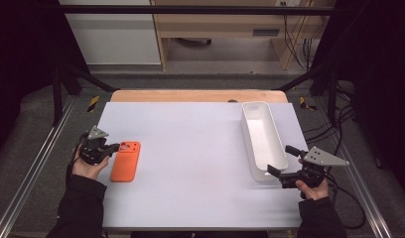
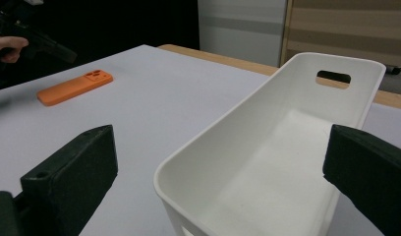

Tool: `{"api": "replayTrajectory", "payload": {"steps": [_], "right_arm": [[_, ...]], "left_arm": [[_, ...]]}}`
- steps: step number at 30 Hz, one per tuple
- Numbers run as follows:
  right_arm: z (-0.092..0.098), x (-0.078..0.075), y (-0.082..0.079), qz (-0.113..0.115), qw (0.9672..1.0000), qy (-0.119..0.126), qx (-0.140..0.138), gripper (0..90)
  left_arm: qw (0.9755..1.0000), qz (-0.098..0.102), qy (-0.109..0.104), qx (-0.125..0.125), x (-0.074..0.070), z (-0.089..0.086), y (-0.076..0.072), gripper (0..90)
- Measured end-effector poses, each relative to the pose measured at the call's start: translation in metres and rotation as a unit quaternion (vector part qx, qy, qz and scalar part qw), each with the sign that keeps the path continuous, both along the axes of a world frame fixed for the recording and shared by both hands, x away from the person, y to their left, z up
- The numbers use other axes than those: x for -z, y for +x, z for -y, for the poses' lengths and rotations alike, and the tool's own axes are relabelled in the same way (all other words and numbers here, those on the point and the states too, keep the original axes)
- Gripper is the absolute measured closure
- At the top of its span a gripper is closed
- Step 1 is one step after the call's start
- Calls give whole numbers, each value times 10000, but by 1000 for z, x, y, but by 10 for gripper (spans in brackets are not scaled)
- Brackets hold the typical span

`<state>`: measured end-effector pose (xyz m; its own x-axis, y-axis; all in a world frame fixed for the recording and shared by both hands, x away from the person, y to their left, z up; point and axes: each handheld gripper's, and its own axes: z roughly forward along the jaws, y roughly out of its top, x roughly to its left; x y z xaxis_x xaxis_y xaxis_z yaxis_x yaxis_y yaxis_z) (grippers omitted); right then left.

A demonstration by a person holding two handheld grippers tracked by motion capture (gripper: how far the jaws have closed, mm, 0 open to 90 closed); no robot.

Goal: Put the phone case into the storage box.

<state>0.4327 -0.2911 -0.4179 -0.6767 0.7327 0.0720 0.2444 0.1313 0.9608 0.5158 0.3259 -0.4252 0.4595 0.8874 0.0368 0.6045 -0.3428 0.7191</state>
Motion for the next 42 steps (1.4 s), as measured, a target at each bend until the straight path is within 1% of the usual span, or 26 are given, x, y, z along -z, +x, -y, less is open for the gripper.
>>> {"api": "replayTrajectory", "payload": {"steps": [1,3,5,8,9,12,14,16,18,20,21,25,28,30,31,35,37,39,40,41,42], "right_arm": [[0,0,0,-1,10000,0,6,5],[1,-1,0,3,10000,16,14,5],[1,-1,-1,8,10000,22,22,5],[1,-1,-1,5,10000,19,20,5],[1,-1,-1,4,10000,18,18,5],[1,-1,0,0,10000,14,20,5],[1,0,0,-17,10000,-20,23,5],[1,0,0,-2,10000,-32,2,5],[1,0,0,-3,10000,-50,11,5],[1,-1,-1,6,10000,-19,10,5],[1,-1,-1,7,10000,-9,9,5],[1,-1,0,7,10000,-18,14,5],[1,-1,0,-8,10000,-33,9,5],[1,-1,0,-2,10000,-18,13,5],[1,-1,0,0,10000,-12,16,5],[1,-1,0,6,10000,-9,11,5],[1,-1,0,4,10000,-13,7,5],[1,-1,0,0,10000,-17,5,5],[1,-1,0,2,10000,-18,6,5],[1,-1,0,6,10000,-11,5,5],[1,-1,0,8,10000,-11,5,5]], "left_arm": [[10000,-10,-35,-53,1,-2,4,900],[9999,-25,-35,-132,3,-4,9,900],[9996,-48,-75,-281,6,-7,15,900],[9989,-116,-60,-457,13,-12,21,900],[9987,-129,-58,-480,15,-13,22,900],[9984,-216,100,-511,22,-15,25,900],[9982,-239,107,-530,25,-15,27,900],[9980,-285,194,-536,29,-15,30,900],[9977,-309,216,-562,32,-15,33,900],[9975,-321,204,-597,34,-15,35,900],[9975,-316,176,-607,35,-15,36,900],[9974,-341,182,-606,38,-14,38,900],[9979,-337,88,-553,39,-12,39,900],[9976,-337,142,-589,39,-10,40,900],[9975,-340,135,-600,39,-10,40,900],[9972,-368,1,-649,40,-11,40,900],[9975,-355,-11,-611,41,-10,40,900],[9978,-381,-166,-522,41,-8,40,900],[9979,-377,-157,-505,42,-5,41,900],[9981,-360,-75,-486,41,-4,40,900],[9982,-387,-202,-412,41,-2,40,900]]}}
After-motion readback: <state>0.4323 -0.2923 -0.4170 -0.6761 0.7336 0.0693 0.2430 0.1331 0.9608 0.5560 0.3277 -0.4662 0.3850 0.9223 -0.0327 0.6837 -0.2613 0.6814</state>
